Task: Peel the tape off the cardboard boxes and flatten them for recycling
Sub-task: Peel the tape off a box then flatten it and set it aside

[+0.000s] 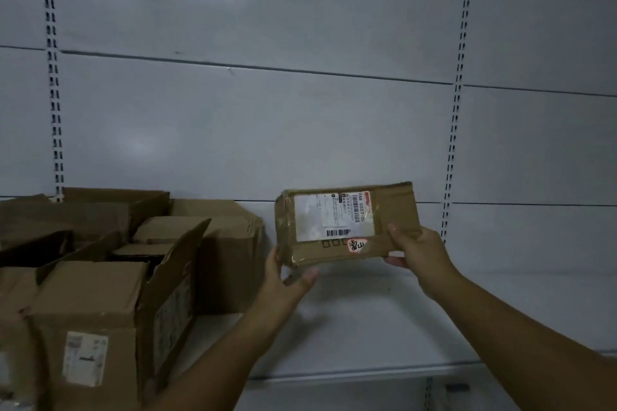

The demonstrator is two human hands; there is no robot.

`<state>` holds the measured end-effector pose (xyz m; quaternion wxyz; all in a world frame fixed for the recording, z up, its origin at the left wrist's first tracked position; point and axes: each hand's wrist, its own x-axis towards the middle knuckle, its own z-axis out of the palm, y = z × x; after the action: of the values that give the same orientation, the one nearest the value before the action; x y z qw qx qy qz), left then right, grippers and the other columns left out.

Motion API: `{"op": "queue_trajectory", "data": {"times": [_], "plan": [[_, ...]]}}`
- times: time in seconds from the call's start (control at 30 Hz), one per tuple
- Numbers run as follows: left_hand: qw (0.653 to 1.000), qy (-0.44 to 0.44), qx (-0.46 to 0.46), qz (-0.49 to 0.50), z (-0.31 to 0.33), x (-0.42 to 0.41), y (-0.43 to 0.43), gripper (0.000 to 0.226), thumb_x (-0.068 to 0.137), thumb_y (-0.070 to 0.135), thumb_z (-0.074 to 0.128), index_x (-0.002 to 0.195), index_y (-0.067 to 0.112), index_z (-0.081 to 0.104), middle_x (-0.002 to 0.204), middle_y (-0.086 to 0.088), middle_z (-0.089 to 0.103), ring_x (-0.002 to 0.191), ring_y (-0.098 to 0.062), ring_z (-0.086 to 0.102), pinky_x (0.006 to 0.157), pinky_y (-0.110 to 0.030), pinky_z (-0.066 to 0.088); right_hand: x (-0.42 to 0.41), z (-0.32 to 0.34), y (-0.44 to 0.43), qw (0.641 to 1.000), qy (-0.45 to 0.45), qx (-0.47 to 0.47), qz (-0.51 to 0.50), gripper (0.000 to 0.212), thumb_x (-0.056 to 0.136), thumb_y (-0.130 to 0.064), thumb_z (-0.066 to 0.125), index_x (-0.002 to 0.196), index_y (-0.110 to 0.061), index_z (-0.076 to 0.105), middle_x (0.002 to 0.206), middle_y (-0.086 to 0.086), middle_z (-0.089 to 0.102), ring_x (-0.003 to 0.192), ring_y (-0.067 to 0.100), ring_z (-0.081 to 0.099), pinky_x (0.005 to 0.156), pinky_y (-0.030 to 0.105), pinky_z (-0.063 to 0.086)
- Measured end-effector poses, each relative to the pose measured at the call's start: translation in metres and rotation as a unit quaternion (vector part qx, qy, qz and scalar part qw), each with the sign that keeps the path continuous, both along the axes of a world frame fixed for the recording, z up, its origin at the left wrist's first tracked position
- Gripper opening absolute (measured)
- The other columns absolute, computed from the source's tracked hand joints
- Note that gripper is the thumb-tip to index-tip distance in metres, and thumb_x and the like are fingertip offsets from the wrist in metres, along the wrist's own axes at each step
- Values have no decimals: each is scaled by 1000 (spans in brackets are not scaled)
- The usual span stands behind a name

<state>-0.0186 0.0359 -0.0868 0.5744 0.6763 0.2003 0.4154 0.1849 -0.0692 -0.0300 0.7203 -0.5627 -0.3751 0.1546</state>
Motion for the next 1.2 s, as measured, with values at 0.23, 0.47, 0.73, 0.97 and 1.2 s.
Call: {"op": "queue_trajectory", "data": {"times": [0.23, 0.47, 0.73, 0.97, 1.2], "plan": [[983, -172, -41, 57, 10, 33, -1, 42, 89, 15, 61, 126, 28, 48, 122, -1, 61, 102, -11, 60, 87, -36, 54, 18, -41, -36, 967, -16, -201, 156, 22, 86, -13, 66, 108, -8, 66, 99, 10, 73, 90, 23, 70, 75, 37, 56], [985, -55, 161, -27, 38, 41, 11, 48, 83, -1, 65, 118, 31, 55, 126, 13, 54, 113, -7, 56, 83, -21, 54, 111, -34, -48, 904, -269, -327, -54, 27, 92, -14, 58, 119, -12, 61, 104, 4, 64, 80, 12, 63, 64, 14, 51], [941, 125, 314, 30, 60, 96, 2, 53, 86, 17, 66, 131, 35, 44, 128, 13, 52, 113, -7, 52, 92, -24, 48, 98, 8, -23, 893, -447, -39, 23, 62, 83, -50, 61, 130, -57, 20, 152, -27, 11, 139, -7, 13, 107, 16, 18], [928, 221, 299, 9, 40, 130, -9, 60, 83, 19, 70, 114, 57, 36, 115, 36, 40, 121, -6, 46, 93, -27, 52, 140, -24, -1, 890, -453, -10, 55, 62, 72, -40, 71, 121, -50, 36, 140, -21, 33, 131, 2, 33, 107, 29, 33], [905, 246, 345, 40, 41, 145, -11, 65, 75, 28, 77, 120, 52, 37, 116, 53, 12, 133, 11, 14, 107, -26, 34, 140, -56, 25, 918, -374, 130, 41, 55, 71, -36, 63, 120, -33, 38, 139, -12, 39, 134, 11, 36, 106, 36, 39]]}}
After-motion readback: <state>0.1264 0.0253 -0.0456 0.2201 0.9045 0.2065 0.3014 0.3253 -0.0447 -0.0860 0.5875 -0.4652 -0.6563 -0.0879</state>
